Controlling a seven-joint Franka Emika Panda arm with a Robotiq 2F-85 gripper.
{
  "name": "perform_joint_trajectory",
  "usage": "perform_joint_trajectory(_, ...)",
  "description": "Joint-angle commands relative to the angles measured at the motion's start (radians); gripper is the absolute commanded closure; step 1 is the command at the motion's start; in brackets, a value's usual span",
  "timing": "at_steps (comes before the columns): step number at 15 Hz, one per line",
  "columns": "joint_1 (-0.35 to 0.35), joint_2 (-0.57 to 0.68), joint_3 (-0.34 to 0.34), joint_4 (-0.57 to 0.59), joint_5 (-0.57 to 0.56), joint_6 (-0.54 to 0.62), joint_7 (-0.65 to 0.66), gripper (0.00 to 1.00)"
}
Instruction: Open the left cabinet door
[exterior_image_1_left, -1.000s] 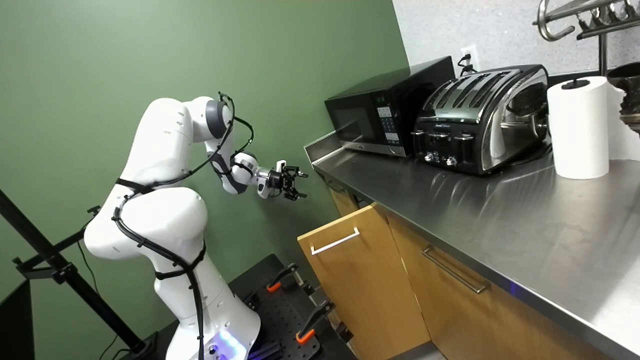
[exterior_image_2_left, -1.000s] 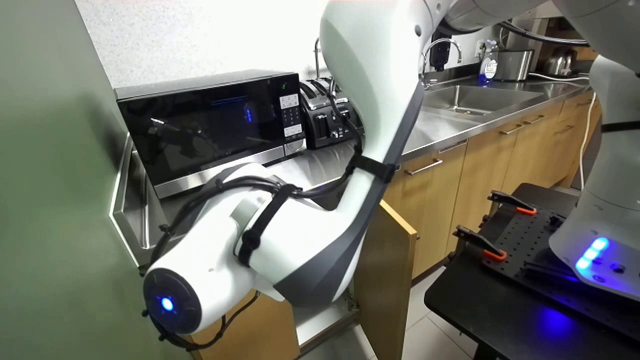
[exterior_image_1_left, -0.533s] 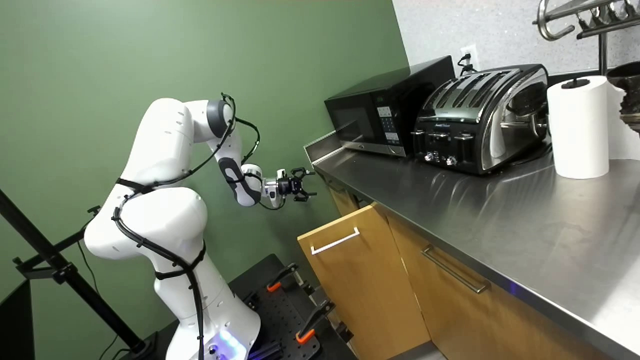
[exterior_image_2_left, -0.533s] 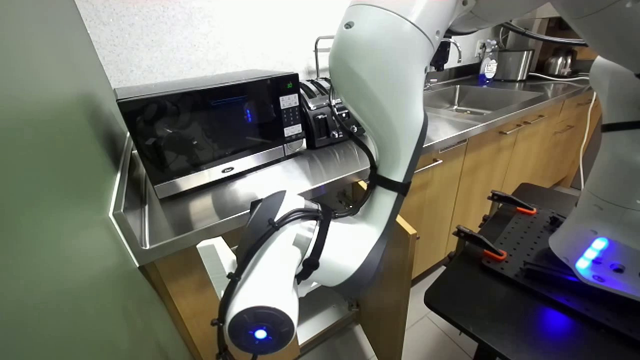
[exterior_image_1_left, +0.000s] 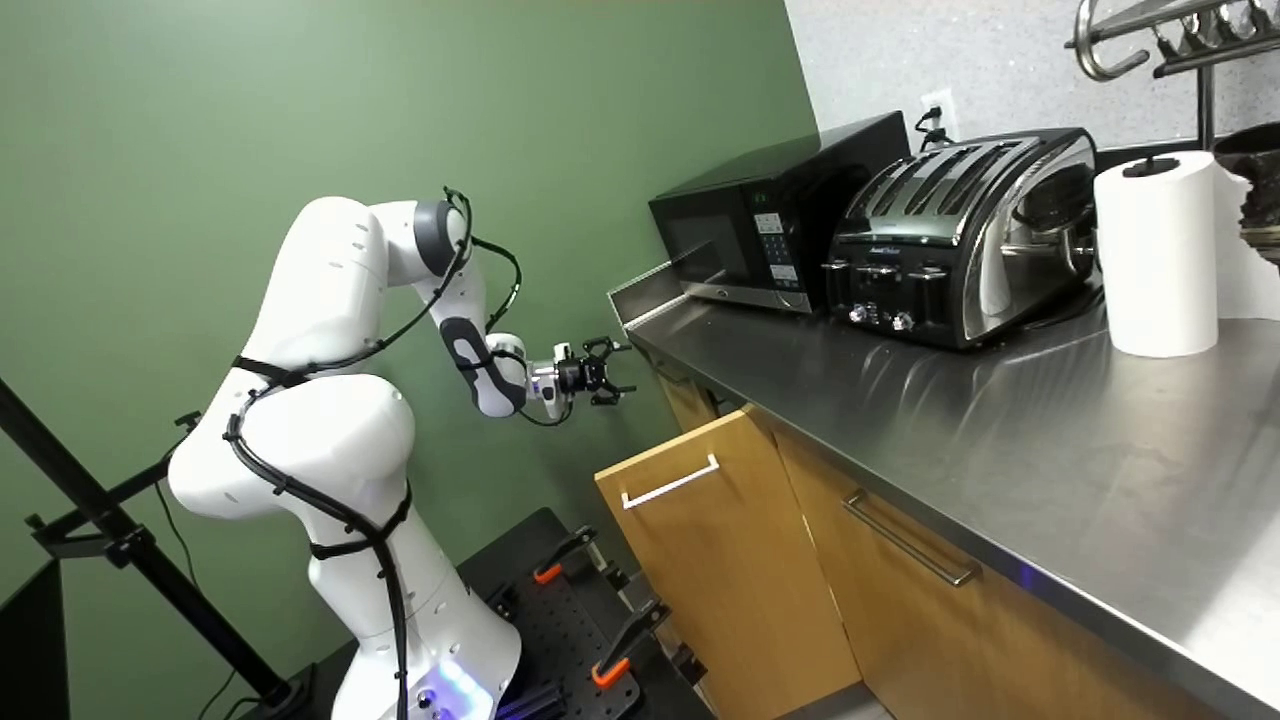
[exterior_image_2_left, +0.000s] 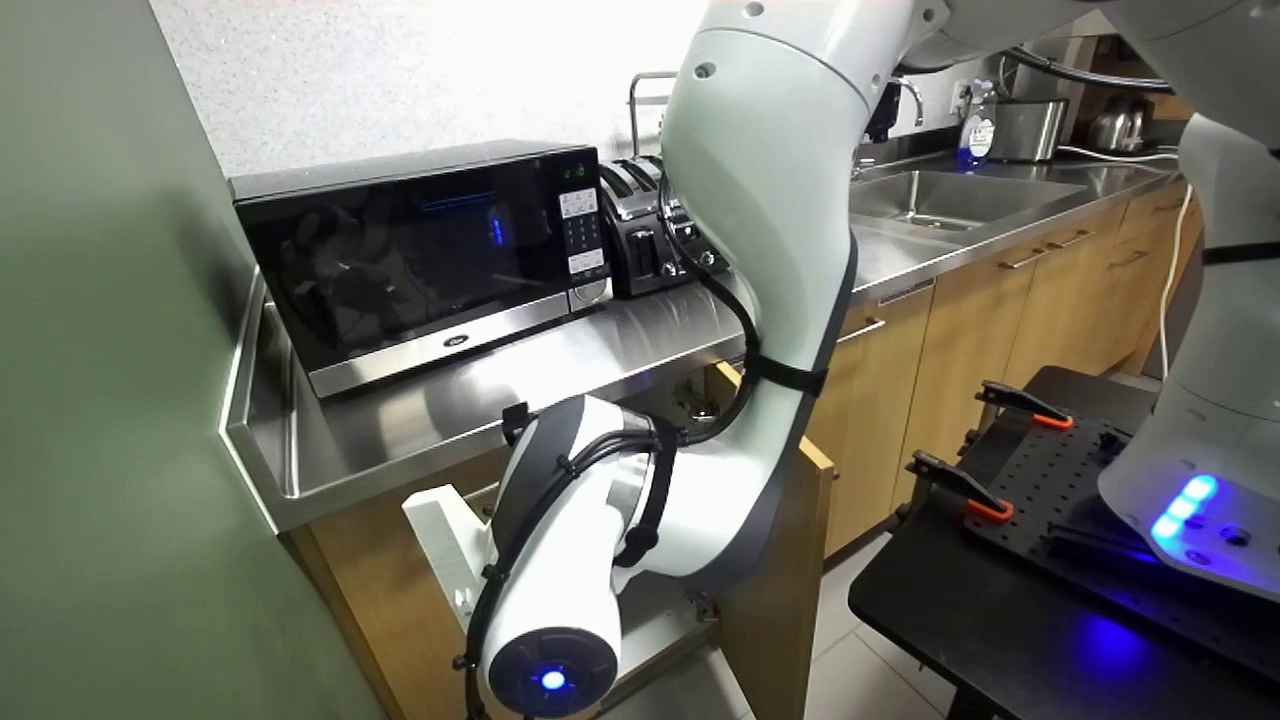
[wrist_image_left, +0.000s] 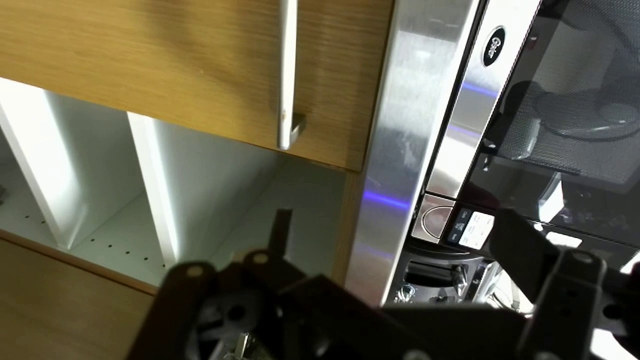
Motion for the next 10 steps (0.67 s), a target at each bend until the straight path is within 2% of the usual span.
perform_joint_trajectory(1, 0.017, 0.041, -0.012, 0.005, -0.039, -0.024, 0.120, 0.00)
perform_joint_trajectory(6, 0.043, 0.103, -0.052, -0.022, -0.237, -0.017, 0.354, 0.00)
perform_joint_trajectory(10, 0.026, 0.121, -0.071, -0.033, -0.314, -0.013, 0.475, 0.00)
